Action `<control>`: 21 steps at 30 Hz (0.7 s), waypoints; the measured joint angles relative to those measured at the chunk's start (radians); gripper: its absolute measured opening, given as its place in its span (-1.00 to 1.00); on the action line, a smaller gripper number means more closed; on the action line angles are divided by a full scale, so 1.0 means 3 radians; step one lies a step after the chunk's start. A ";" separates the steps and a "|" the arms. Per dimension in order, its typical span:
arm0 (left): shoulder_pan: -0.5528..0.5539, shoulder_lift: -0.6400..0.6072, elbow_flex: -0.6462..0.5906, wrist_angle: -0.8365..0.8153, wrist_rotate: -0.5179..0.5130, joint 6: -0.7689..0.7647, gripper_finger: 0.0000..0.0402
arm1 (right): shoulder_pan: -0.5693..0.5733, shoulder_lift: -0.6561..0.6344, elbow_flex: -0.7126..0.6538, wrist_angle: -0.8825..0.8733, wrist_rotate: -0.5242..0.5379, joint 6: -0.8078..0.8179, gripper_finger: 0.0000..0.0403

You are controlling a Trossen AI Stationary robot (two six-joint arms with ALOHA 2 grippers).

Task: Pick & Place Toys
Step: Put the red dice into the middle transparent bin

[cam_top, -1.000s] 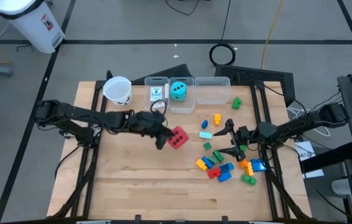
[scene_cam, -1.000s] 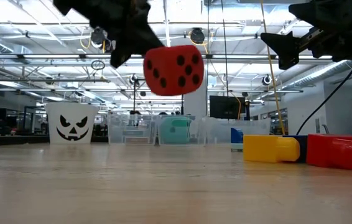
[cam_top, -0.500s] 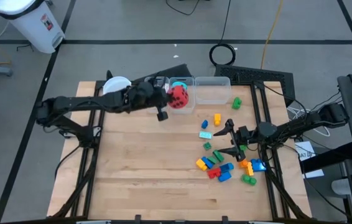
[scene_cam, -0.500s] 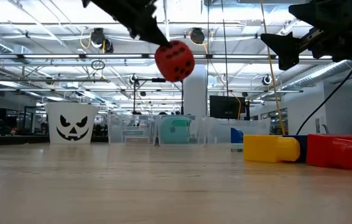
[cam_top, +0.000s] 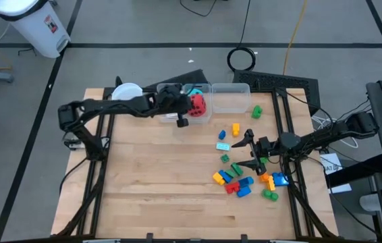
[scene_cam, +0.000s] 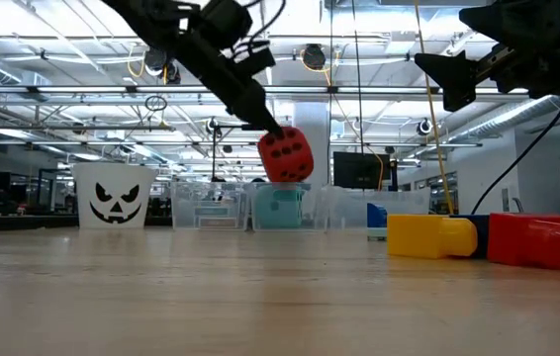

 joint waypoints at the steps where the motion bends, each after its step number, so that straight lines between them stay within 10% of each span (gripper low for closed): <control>1: 0.0015 0.0019 0.0000 -0.0013 0.0006 -0.0005 -0.96 | 0.0000 0.0000 0.0000 0.0000 0.0000 -0.0008 0.57; 21: 0.0168 0.0063 0.0000 -0.0189 0.0167 0.0307 -1.00 | -0.0001 -0.0001 0.0000 -0.0002 0.0000 -0.0015 0.57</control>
